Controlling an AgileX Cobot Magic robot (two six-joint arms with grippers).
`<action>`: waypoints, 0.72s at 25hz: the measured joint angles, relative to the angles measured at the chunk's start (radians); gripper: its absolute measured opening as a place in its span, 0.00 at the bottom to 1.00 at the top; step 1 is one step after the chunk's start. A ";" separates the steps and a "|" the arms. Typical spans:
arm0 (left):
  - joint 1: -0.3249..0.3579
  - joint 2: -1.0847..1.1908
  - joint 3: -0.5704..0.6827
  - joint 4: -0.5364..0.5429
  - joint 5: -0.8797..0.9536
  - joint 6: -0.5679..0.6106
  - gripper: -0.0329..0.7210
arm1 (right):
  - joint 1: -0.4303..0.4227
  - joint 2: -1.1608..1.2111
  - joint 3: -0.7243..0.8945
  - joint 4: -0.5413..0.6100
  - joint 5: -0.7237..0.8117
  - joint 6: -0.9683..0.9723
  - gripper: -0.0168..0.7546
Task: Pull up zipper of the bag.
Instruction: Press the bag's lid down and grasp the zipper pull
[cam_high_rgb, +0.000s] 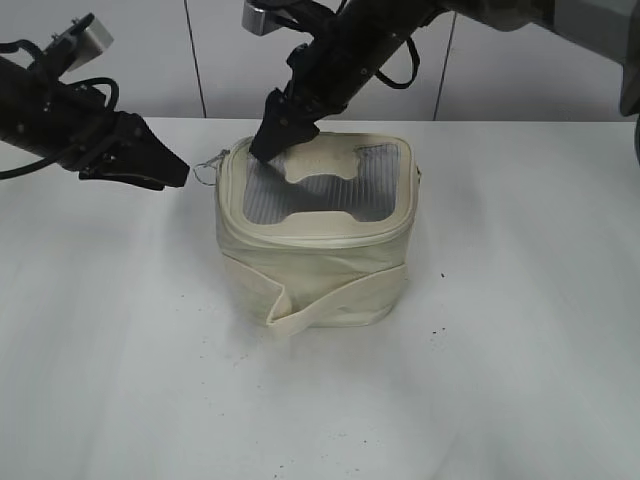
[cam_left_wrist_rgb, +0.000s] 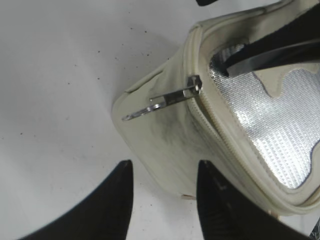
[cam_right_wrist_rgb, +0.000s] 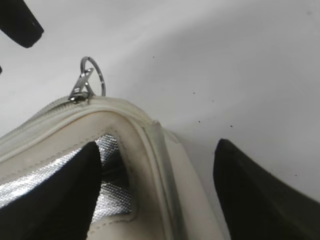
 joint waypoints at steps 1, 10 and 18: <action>0.000 0.000 0.000 0.001 0.001 0.000 0.48 | 0.000 0.000 -0.008 -0.001 0.013 0.007 0.68; 0.000 0.000 0.000 0.005 0.004 0.001 0.48 | -0.020 0.003 -0.123 -0.046 0.110 0.045 0.68; 0.000 0.000 0.000 0.005 0.005 0.001 0.48 | -0.062 0.006 -0.124 -0.064 0.075 0.050 0.68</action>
